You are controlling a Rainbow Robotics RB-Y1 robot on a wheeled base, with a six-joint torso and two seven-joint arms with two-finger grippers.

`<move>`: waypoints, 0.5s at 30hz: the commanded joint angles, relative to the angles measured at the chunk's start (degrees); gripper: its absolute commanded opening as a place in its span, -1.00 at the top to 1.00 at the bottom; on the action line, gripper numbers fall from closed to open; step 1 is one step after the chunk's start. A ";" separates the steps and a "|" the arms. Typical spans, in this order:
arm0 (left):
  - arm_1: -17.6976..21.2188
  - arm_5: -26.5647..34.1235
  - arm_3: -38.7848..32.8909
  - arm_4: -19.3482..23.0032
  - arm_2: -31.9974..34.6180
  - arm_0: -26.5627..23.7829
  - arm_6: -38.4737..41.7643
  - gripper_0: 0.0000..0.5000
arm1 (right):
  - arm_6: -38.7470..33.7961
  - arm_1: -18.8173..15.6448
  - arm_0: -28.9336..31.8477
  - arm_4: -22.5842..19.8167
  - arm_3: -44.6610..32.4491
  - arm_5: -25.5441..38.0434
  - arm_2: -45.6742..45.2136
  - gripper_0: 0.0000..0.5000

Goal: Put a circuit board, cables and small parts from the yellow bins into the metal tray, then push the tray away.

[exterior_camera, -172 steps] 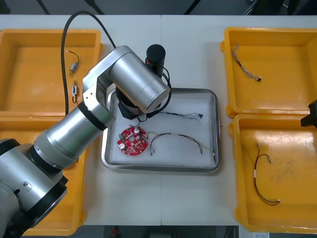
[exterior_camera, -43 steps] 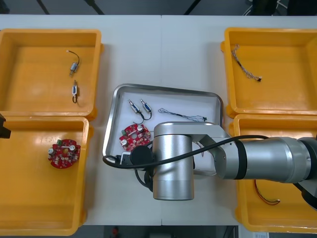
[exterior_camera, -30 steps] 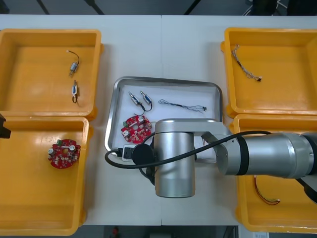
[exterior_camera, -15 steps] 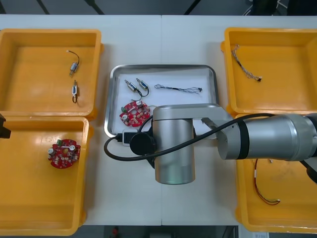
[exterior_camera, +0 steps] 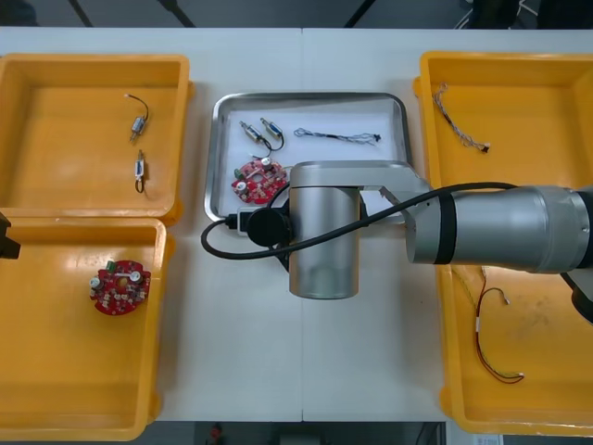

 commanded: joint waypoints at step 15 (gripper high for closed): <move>0.78 0.28 -1.42 -0.59 1.51 1.25 -2.60 -1.00 | 7.48 -0.95 -6.67 0.18 7.19 -6.68 -2.87 1.00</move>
